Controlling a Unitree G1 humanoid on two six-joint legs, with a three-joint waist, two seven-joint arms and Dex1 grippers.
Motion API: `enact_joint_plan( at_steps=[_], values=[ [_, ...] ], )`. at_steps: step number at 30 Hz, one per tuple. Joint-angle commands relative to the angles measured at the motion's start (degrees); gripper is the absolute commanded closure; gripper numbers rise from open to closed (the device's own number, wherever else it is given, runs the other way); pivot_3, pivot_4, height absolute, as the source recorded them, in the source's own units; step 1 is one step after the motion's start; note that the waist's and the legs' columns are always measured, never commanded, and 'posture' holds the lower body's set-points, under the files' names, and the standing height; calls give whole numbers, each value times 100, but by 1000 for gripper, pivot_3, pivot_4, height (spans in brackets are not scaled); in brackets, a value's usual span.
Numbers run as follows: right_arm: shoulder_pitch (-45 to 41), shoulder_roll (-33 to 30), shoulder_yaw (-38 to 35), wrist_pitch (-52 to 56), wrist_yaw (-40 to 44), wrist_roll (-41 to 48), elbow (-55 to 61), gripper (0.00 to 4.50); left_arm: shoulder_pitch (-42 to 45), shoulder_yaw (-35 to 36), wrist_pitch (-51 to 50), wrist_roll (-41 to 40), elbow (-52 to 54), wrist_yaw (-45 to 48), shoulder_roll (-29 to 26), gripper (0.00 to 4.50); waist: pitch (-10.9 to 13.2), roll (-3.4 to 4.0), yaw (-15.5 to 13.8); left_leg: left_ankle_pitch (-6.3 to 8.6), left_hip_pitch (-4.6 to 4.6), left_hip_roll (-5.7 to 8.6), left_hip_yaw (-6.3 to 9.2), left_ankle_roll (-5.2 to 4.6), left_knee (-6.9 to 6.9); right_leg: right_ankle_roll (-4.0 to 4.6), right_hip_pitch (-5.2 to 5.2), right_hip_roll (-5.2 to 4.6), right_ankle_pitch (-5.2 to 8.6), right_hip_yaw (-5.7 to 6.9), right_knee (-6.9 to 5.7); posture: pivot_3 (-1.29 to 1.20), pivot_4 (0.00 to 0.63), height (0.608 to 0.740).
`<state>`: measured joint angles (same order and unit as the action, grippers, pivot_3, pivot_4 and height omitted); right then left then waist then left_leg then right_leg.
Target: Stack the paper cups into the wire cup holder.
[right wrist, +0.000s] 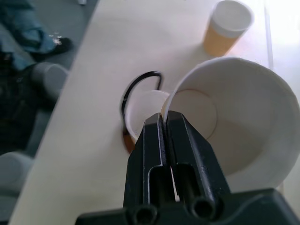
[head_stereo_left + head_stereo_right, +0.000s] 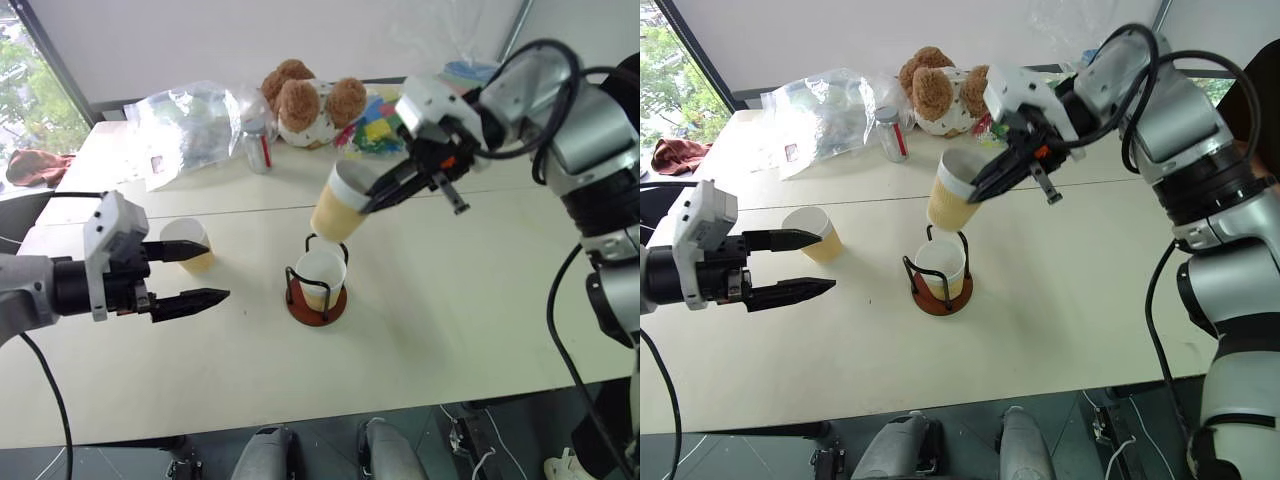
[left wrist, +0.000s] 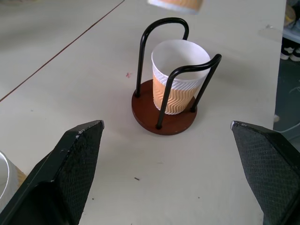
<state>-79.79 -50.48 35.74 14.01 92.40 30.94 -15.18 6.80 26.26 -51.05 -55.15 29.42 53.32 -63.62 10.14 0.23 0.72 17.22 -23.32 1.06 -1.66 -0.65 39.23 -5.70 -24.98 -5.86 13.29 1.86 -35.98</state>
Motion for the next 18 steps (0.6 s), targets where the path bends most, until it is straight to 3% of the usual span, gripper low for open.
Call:
enact_joint_plan(
  at_steps=[1,18],
  values=[
    [7,-132,-13,44,10,199,372,4451,2,205,83,16,100,-30,17,0,0,0,8,-3,0,-1,0,6,-2,0,-1,1,0,0,-1,0,150,740],
    [188,309,131,-151,10,-92,456,4451,-41,168,87,1,138,-123,106,0,0,-1,3,-3,-1,-2,-4,6,-3,0,-4,13,0,0,-2,0,150,740]
  ],
)
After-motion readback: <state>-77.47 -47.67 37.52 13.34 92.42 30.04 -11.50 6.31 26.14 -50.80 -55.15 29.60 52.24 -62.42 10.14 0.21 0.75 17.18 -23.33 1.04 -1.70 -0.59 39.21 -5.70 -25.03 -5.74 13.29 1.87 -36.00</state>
